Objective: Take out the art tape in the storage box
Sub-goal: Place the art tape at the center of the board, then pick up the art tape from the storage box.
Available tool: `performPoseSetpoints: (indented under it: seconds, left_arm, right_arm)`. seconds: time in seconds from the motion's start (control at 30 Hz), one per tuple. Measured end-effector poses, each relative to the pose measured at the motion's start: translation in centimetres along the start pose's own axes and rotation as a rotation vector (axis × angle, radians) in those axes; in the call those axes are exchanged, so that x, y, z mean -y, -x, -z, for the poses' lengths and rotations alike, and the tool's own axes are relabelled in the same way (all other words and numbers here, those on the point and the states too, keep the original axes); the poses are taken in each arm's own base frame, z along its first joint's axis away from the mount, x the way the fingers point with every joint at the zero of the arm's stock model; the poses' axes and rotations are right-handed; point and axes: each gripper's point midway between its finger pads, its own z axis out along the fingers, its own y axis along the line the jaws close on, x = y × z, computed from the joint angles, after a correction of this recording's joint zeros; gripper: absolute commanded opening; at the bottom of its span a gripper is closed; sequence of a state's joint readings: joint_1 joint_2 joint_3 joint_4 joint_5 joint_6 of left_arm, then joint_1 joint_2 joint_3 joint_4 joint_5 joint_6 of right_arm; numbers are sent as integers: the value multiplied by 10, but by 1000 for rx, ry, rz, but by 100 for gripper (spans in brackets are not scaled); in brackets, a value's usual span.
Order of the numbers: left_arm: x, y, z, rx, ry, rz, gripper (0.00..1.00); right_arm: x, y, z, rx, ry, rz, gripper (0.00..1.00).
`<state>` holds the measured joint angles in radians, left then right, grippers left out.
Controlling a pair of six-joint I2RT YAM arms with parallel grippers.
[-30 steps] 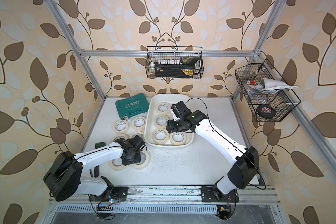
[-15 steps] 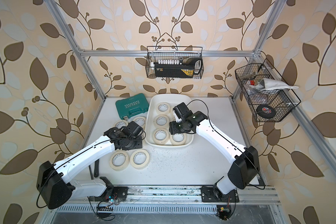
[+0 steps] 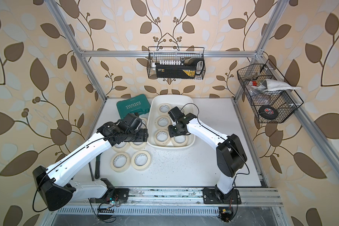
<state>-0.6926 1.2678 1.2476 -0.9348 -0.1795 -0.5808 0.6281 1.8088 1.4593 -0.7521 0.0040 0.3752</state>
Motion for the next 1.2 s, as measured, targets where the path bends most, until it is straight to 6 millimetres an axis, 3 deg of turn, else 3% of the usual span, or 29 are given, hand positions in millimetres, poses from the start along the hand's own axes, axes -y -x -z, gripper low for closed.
performPoseSetpoints:
  seconds: [0.1, 0.27, 0.5, 0.83, 0.97, 1.2]
  left_arm:
    - [0, -1, 0, -4, -3, -1, 99]
    - [0, -1, 4, 3, -8, 3, 99]
    - [-2, 2, 11, 25, -19, 11, 99]
    - [-3, 2, 11, 23, -21, 16, 99]
    - [-1, 1, 11, 16, -32, 16, 99]
    - [-1, 1, 11, 15, -34, 16, 99]
  right_arm:
    - [-6, 3, -20, -16, -16, 20, 53]
    - [-13, 11, -44, -27, -32, 37, 53]
    - [-14, 24, -64, -24, -62, 43, 53]
    - [-13, 24, -84, -47, -79, 51, 48]
    - [-12, 22, -89, -57, -83, 53, 42]
    - [-11, 20, -91, -65, -86, 62, 20]
